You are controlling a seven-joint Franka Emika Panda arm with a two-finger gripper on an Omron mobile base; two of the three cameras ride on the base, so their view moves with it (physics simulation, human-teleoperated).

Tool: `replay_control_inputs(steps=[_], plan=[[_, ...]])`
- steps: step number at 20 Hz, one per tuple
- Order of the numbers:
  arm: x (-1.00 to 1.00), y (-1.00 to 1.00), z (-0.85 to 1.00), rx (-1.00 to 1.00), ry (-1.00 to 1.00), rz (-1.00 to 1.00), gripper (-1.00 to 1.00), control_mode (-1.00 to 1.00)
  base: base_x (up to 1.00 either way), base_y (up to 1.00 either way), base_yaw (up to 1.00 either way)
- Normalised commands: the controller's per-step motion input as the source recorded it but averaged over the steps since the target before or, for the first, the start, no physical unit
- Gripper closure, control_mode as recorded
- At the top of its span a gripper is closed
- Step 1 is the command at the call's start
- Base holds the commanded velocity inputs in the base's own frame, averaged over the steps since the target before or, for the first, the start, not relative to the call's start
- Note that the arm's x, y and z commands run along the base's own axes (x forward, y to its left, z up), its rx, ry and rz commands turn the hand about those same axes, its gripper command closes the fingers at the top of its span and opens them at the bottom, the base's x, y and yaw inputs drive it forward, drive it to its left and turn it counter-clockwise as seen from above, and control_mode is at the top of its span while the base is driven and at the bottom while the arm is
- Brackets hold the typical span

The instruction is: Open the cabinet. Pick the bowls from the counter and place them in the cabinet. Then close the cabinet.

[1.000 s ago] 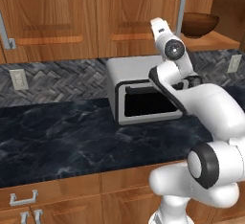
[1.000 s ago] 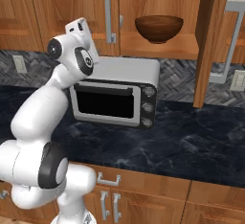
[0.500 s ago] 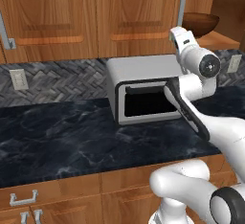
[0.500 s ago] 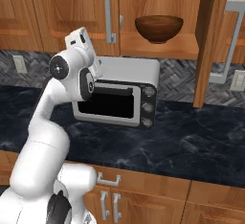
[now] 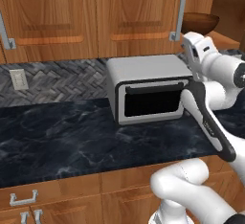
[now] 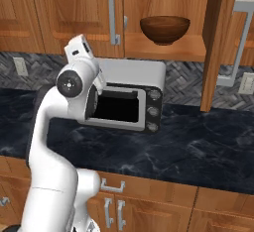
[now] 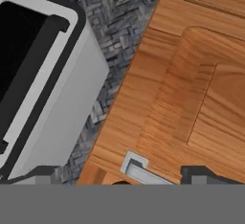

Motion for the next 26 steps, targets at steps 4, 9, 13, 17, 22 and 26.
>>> replay_control_inputs(steps=[4,9,13,17,22,26], plan=[[-0.54,0.0,0.0,0.0,0.0,0.04,-1.0,-1.0,0.0,0.0,0.0],[-0.63,0.0,0.0,0.06,-0.09,0.0,-1.0,-1.0,0.0,0.0,0.0],[-0.53,0.0,0.03,0.13,-0.11,-0.06,-1.0,-1.0,0.0,0.0,0.0],[-0.36,0.0,0.24,0.17,-0.01,-0.1,-1.0,-1.0,0.0,0.0,0.0],[-0.36,0.0,0.3,0.21,0.01,-0.09,-1.0,-1.0,0.0,0.0,0.0],[-0.16,-0.14,0.23,0.18,0.07,-0.01,-1.0,-1.0,0.0,0.0,0.0]])
